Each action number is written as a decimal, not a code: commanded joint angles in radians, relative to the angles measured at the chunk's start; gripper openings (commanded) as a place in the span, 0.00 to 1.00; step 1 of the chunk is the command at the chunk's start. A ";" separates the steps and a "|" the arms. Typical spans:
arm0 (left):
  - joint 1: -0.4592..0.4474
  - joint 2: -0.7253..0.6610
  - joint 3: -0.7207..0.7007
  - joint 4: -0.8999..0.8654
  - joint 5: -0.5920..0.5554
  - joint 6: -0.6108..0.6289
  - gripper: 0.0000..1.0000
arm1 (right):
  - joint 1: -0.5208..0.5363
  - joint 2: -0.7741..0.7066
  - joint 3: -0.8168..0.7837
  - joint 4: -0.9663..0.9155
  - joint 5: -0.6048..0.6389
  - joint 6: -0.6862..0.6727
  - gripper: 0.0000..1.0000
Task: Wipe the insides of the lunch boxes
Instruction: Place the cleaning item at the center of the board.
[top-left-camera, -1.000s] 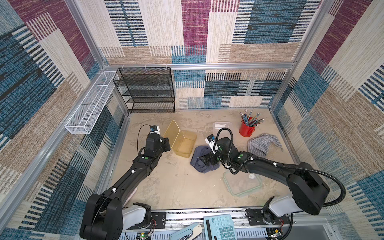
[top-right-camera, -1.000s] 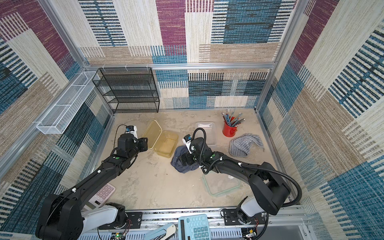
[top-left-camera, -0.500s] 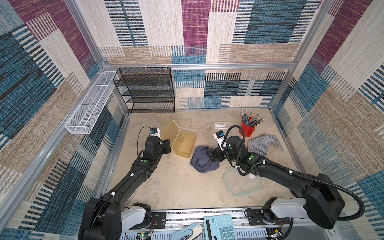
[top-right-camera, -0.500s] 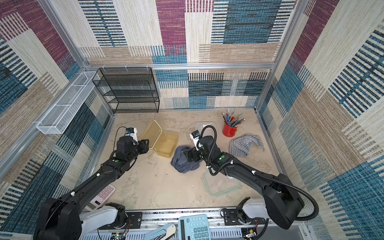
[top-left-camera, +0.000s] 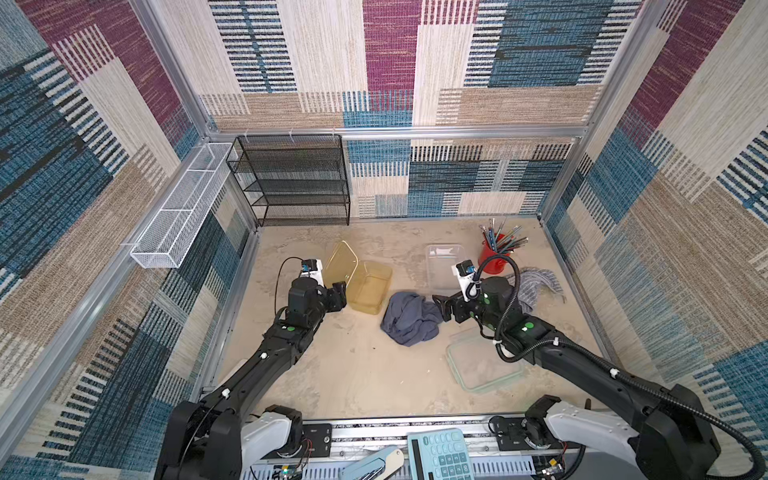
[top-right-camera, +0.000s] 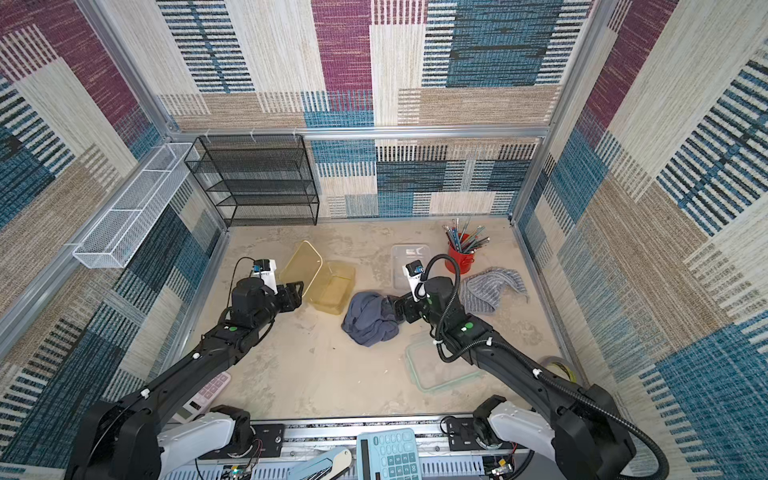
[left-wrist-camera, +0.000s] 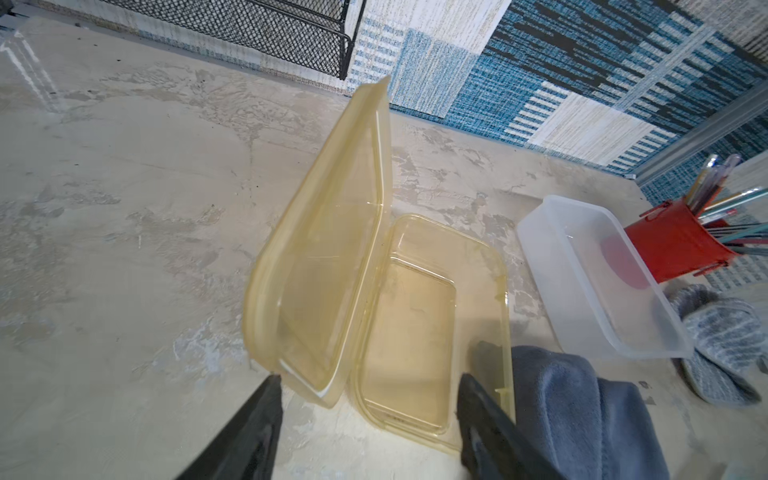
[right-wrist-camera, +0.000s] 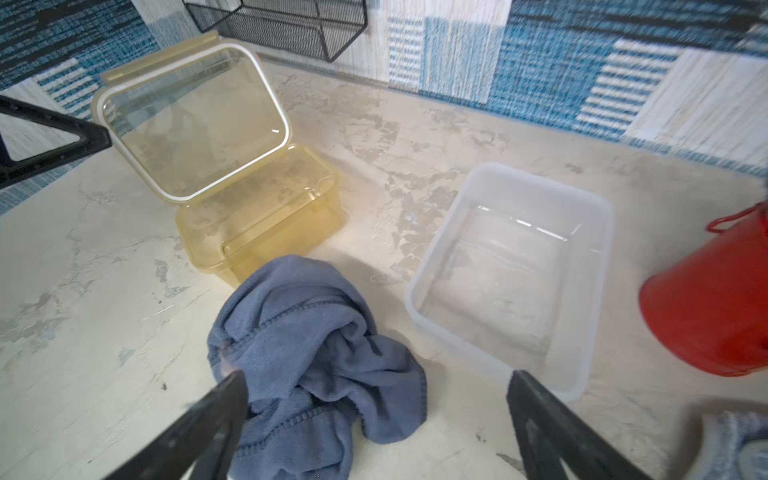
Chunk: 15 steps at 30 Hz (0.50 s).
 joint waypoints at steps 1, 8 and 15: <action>0.000 0.000 -0.005 0.060 0.048 0.049 0.69 | -0.028 -0.051 -0.040 0.092 0.075 -0.052 0.98; 0.000 0.014 -0.011 0.096 0.084 0.058 0.68 | -0.116 -0.111 -0.097 0.123 0.068 -0.059 0.98; 0.001 0.015 -0.014 0.098 0.089 0.051 0.67 | -0.169 -0.104 -0.123 0.134 0.058 -0.054 0.98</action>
